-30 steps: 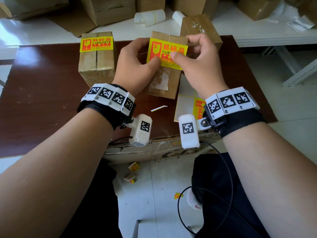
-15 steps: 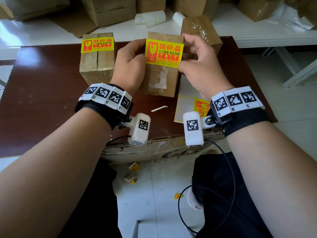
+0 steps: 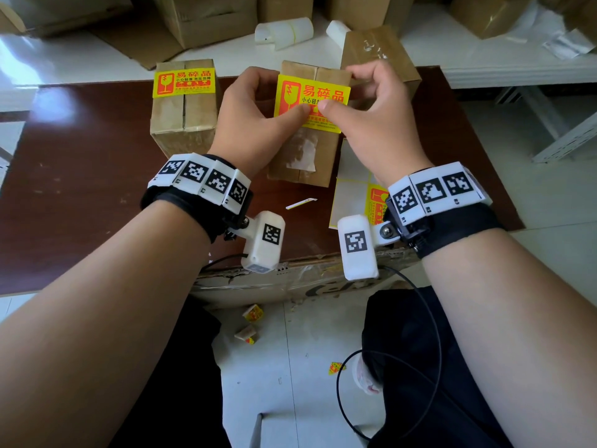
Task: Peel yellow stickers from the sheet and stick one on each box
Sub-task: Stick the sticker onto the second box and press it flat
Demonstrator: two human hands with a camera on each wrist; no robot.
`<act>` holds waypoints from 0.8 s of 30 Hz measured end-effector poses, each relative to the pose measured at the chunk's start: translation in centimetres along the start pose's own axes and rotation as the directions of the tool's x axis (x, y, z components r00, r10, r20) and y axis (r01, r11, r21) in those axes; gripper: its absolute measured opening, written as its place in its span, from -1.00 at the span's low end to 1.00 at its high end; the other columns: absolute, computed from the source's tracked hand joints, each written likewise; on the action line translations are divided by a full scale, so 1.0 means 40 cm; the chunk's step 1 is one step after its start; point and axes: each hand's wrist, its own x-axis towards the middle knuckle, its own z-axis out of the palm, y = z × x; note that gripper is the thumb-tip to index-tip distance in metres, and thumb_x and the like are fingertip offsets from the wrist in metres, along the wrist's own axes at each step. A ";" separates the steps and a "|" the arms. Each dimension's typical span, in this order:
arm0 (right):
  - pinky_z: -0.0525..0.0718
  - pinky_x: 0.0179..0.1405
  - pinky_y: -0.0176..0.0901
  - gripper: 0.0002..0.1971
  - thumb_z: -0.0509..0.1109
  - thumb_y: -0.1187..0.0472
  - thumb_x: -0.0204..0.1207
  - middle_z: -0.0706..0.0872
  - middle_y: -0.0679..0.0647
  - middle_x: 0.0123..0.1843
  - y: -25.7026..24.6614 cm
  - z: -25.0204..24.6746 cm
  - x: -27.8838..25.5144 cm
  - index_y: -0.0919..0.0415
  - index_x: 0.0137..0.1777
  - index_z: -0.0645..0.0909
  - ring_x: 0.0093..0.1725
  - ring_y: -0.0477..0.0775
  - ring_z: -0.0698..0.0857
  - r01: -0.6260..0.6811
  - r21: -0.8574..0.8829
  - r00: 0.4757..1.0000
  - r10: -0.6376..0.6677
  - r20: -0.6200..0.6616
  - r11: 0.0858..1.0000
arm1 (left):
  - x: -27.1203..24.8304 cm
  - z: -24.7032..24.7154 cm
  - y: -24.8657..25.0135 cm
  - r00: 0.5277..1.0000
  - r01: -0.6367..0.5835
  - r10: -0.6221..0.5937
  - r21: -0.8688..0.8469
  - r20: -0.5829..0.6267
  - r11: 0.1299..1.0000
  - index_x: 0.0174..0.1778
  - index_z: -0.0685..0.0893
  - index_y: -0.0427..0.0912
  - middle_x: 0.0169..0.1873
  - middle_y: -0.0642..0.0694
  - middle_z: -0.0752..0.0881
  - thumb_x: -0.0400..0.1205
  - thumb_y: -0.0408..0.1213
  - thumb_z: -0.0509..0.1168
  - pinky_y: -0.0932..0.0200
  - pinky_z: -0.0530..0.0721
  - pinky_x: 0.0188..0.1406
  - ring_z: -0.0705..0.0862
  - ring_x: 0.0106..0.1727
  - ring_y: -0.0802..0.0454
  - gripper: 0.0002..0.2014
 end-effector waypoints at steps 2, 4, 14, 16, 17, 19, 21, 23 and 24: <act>0.79 0.22 -0.32 -0.50 0.70 0.16 0.54 0.85 -0.10 0.18 0.001 0.001 0.002 0.12 0.44 0.66 0.17 -0.27 0.81 -0.002 -0.005 1.000 0.002 0.014 1.000 | 0.000 -0.004 0.000 1.000 0.004 -0.004 0.013 0.026 1.000 0.29 0.68 -0.19 0.09 0.03 0.87 0.54 -0.24 0.61 0.06 0.88 0.13 0.89 0.07 0.17 -0.58; 0.81 0.29 -0.23 -0.47 0.67 0.19 0.50 0.85 -0.09 0.19 0.004 0.002 0.004 0.12 0.46 0.65 0.21 -0.24 0.81 0.001 -0.002 1.000 -0.001 0.025 1.000 | 0.001 -0.009 -0.001 0.998 0.013 -0.014 0.023 0.054 1.000 0.34 0.68 -0.19 0.11 0.04 0.87 0.53 -0.28 0.58 0.02 0.88 0.19 0.88 0.10 0.18 -0.55; 0.78 0.32 -0.32 -0.37 0.59 0.39 0.53 0.83 0.00 0.32 0.007 -0.009 0.011 0.15 0.60 0.58 0.32 -0.14 0.82 -0.029 0.039 0.994 0.024 0.107 0.999 | 0.008 -0.015 0.000 0.994 0.068 -0.066 -0.018 0.083 0.998 0.34 0.74 -0.19 0.11 0.03 0.87 0.61 -0.52 0.33 0.20 0.82 0.13 0.85 0.15 0.19 -0.61; 0.82 0.36 -0.18 -0.40 0.57 0.33 0.53 0.83 0.00 0.31 0.005 -0.011 0.013 0.12 0.58 0.61 0.32 -0.12 0.82 -0.036 0.041 0.994 0.032 0.106 0.998 | 0.008 -0.014 0.003 0.995 0.075 -0.072 -0.046 0.064 0.996 0.27 0.75 -0.17 0.06 0.04 0.87 0.64 -0.47 0.31 0.28 0.77 0.05 0.86 0.10 0.20 -0.69; 0.84 0.36 -0.14 -0.42 0.58 0.28 0.52 0.84 0.00 0.31 0.005 -0.010 0.014 0.10 0.56 0.63 0.31 -0.13 0.81 -0.038 0.043 0.995 0.034 0.097 0.998 | 0.007 -0.013 0.004 0.997 0.068 -0.066 -0.049 0.049 0.996 0.26 0.75 -0.17 0.04 0.05 0.87 0.66 -0.41 0.35 0.31 0.75 0.04 0.86 0.07 0.22 -0.74; 0.84 0.31 -0.15 -0.43 0.66 0.15 0.50 0.84 -0.02 0.28 0.005 -0.005 0.011 0.08 0.52 0.65 0.29 -0.16 0.82 -0.036 0.051 0.997 0.033 0.071 0.998 | 0.003 -0.009 0.006 0.999 0.040 -0.039 -0.037 0.032 0.998 0.26 0.74 -0.22 0.04 0.06 0.87 0.70 -0.26 0.48 0.32 0.76 0.05 0.86 0.06 0.24 -0.76; 0.83 0.30 -0.18 -0.40 0.76 0.00 0.47 0.85 -0.05 0.26 0.005 0.000 0.002 0.07 0.47 0.65 0.26 -0.19 0.82 -0.016 0.042 0.999 0.015 0.038 0.999 | -0.003 -0.008 0.007 0.999 0.014 -0.013 -0.012 0.030 1.000 0.28 0.72 -0.23 0.06 0.06 0.87 0.66 -0.15 0.58 0.28 0.80 0.07 0.87 0.07 0.23 -0.65; 0.82 0.27 -0.20 -0.37 0.79 -0.09 0.43 0.86 -0.08 0.21 0.002 0.002 -0.007 0.07 0.43 0.65 0.22 -0.21 0.82 0.007 0.004 1.000 -0.007 0.009 1.000 | -0.007 -0.009 0.007 0.999 -0.013 0.012 0.035 0.040 0.999 0.28 0.71 -0.19 0.08 0.07 0.87 0.61 -0.06 0.64 0.23 0.83 0.10 0.87 0.08 0.24 -0.56; 0.82 0.24 -0.21 -0.36 0.79 -0.11 0.42 0.86 -0.09 0.19 0.000 0.002 -0.010 0.07 0.41 0.65 0.19 -0.21 0.83 0.013 -0.012 1.000 -0.013 -0.002 1.000 | -0.007 -0.010 0.006 0.998 -0.028 0.025 0.051 0.050 0.998 0.29 0.71 -0.18 0.10 0.07 0.87 0.58 -0.02 0.66 0.20 0.85 0.13 0.87 0.10 0.24 -0.52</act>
